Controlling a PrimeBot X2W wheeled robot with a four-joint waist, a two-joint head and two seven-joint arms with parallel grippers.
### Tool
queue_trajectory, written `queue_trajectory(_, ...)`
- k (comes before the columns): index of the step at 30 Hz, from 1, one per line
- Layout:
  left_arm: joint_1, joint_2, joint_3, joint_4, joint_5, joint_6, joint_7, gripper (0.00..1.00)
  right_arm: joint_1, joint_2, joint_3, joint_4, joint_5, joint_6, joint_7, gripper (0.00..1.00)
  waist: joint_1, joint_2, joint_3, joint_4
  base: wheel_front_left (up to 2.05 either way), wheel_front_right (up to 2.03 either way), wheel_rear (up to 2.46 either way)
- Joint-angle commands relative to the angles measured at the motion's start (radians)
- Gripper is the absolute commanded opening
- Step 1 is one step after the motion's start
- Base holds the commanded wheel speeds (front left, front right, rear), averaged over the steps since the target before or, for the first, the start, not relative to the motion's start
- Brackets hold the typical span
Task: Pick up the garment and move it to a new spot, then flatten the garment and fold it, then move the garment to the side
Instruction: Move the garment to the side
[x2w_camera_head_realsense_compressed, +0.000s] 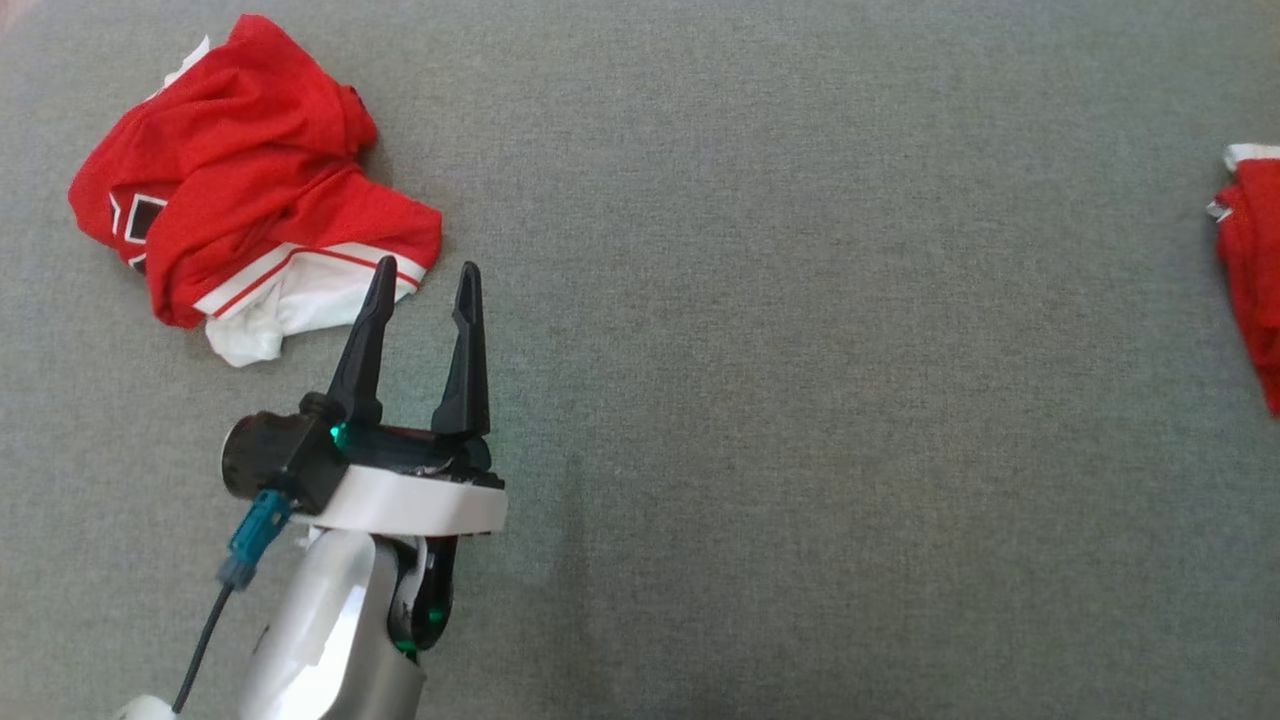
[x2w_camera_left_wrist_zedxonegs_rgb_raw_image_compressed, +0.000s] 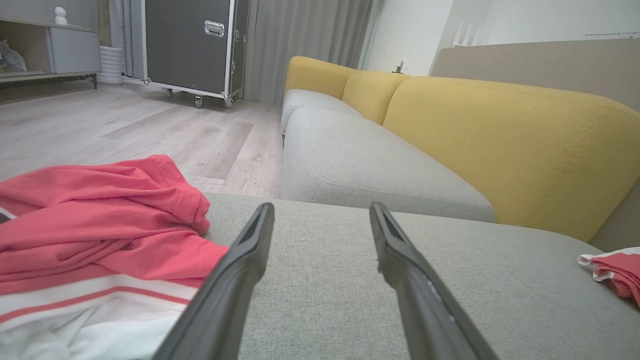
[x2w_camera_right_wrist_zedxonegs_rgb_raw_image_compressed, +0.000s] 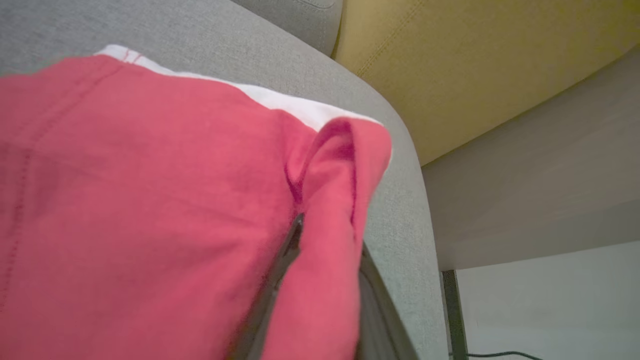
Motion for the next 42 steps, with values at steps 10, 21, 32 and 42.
queue_trajectory(10, -0.016, 0.006, 0.051, -0.011, 0.012, 0.000, -0.006, 1.00, -0.003, 0.040, -0.115, -0.064, -0.054, 0.004, -0.025, 1.00, -0.0002, 0.0000, -0.060, -0.022, 0.00, 0.00, 0.00)
queue_trajectory(21, 0.048, 0.006, 0.088, -0.010, 0.019, 0.007, -0.006, 1.00, -0.004, 0.232, -0.141, -0.193, -0.034, 0.004, -0.112, 1.00, -0.0002, 0.0000, -0.218, -0.051, 0.00, 0.00, 0.00)
queue_trajectory(32, 0.138, 0.006, 0.163, -0.034, 0.026, 0.013, -0.006, 1.00, 0.111, 0.492, -0.116, -0.518, 0.145, 0.004, -0.172, 1.00, -0.0002, 0.0000, -0.336, -0.066, 0.00, 0.00, 0.00)
queue_trajectory(42, 0.190, 0.006, 0.176, -0.013, 0.019, 0.006, -0.006, 1.00, 0.469, 0.585, -0.059, -0.689, 0.284, 0.004, -0.222, 1.00, -0.0002, 0.0000, -0.357, -0.044, 0.00, 0.00, 0.00)
